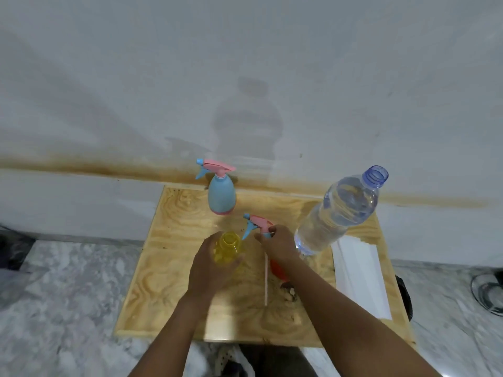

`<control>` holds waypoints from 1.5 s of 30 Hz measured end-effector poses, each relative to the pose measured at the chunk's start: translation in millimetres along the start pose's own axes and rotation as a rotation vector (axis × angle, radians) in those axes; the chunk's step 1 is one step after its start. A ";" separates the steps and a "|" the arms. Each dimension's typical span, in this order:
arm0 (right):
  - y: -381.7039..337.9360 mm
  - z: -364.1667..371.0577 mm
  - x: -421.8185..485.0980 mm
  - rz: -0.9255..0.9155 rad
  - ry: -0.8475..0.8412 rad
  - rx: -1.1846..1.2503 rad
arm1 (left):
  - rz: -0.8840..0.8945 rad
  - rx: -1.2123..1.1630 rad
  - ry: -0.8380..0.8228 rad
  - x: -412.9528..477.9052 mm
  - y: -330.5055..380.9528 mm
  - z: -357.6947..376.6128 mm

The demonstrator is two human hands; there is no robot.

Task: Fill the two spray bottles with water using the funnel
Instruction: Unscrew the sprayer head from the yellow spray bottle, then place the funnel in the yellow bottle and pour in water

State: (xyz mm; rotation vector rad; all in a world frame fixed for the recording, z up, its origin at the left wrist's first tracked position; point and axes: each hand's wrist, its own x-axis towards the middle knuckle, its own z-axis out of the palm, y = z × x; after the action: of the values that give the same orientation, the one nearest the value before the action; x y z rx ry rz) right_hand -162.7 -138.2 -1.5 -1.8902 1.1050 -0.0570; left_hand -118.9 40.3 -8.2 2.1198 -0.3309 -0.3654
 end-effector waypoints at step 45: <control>-9.7 -85.6 -86.9 -0.393 0.258 0.194 | 0.144 0.095 -0.072 -9.9 20.3 -22.7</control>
State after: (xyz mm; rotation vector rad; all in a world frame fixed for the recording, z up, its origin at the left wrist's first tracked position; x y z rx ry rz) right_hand -246.3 -133.1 87.7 -1.9311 0.8415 -0.6219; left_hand -121.2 50.5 22.0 2.1642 -0.5490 -0.3479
